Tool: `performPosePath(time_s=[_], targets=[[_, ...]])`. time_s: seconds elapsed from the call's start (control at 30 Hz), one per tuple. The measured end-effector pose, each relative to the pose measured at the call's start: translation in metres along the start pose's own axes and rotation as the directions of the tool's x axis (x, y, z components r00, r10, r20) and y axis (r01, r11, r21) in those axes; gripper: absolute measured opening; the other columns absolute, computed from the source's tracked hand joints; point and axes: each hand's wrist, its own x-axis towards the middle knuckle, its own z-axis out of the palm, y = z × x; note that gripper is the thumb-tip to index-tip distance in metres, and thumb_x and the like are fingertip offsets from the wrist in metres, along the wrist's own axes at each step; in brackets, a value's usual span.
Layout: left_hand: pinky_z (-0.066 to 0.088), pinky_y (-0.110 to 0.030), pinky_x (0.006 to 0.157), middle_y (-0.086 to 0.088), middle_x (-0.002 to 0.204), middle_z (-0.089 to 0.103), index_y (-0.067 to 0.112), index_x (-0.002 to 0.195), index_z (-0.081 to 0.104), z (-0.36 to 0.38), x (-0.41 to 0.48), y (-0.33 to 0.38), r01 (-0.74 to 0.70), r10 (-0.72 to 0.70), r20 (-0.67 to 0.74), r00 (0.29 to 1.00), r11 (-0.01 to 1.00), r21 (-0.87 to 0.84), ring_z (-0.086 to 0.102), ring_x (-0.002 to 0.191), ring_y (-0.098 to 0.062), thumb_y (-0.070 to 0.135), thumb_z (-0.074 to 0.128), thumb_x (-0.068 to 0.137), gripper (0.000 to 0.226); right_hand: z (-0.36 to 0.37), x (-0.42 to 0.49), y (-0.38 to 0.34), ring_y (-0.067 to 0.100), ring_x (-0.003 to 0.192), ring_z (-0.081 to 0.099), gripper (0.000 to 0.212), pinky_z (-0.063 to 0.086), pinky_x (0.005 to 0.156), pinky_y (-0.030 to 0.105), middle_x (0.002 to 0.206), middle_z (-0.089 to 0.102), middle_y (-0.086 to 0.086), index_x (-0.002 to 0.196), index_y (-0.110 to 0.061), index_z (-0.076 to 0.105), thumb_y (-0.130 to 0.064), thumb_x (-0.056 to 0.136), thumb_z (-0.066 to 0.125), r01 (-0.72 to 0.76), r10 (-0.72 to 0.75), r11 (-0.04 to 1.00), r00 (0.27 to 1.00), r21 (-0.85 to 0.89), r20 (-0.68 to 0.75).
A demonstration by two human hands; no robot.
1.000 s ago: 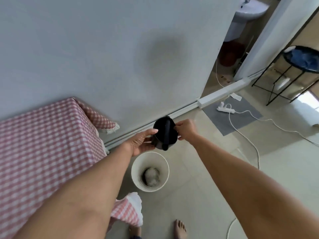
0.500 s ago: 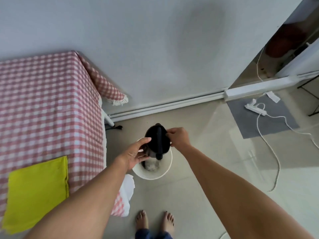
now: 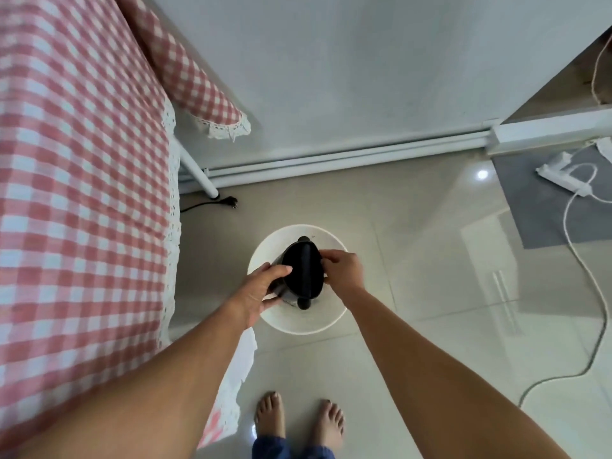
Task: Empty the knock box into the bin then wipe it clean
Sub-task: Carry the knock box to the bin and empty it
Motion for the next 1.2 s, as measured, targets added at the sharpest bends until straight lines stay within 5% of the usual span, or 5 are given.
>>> performPosePath(time_s=[0.17,0.37,0.47,0.77,1.2], targets=[[0.052,-0.030,0.075,0.002,0.095,0.064,0.025,0.088,0.060,-0.004,0.041,-0.019,-0.006,0.006,0.001,1.000,0.998,0.065,0.060,0.091,-0.016,0.026,0.075,0.084,0.016,0.008,0.032,0.043,0.021,0.105,0.067,0.030,0.051,0.101,0.040,0.109,0.075,0.001,0.110,-0.019,0.075,-0.007,0.090,0.057,-0.037,0.036,0.999,0.996,-0.003,-0.075],[0.051,-0.033,0.082,-0.007,0.138,0.061,0.014,0.148,0.044,-0.008,0.069,-0.037,-0.007,0.011,-0.048,0.999,0.995,0.100,0.062,0.116,-0.020,0.029,0.079,0.082,0.076,0.005,0.043,0.091,0.024,0.128,0.046,0.036,0.041,0.103,0.034,0.133,0.055,0.006,0.131,-0.015,0.061,-0.011,0.095,0.056,-0.047,-0.028,0.964,0.961,-0.260,-0.275],[0.049,-0.033,0.079,-0.005,0.125,0.069,0.019,0.119,0.063,-0.006,0.082,-0.045,-0.040,0.048,-0.056,0.997,0.991,0.130,0.065,0.110,-0.017,0.026,0.079,0.082,0.041,0.004,0.050,0.108,0.027,0.134,0.038,0.053,0.040,0.107,0.041,0.144,0.043,0.009,0.146,-0.015,0.042,-0.013,0.096,0.058,-0.086,-0.031,0.930,0.950,-0.357,-0.311],[0.044,-0.025,0.066,0.037,0.066,0.067,0.036,0.082,0.054,0.002,0.108,-0.063,-0.153,0.163,-0.047,0.985,0.973,0.176,0.066,0.062,0.013,0.027,0.085,0.072,0.035,0.003,0.070,0.131,0.009,0.069,0.058,0.052,0.048,0.063,0.021,0.110,0.073,0.003,0.137,-0.035,0.053,-0.007,0.094,0.044,-0.068,-0.006,0.975,0.944,-0.214,-0.329],[0.047,-0.042,0.109,-0.007,0.141,0.054,0.022,0.144,0.049,0.023,0.115,-0.044,-0.261,0.323,-0.140,0.936,0.904,0.338,0.059,0.124,-0.024,0.050,0.088,0.046,0.109,-0.017,0.079,0.134,0.007,0.060,0.057,0.064,0.036,0.048,0.017,0.089,0.072,0.000,0.131,-0.038,0.060,-0.004,0.084,0.035,-0.096,0.060,0.993,0.918,-0.072,-0.392]])
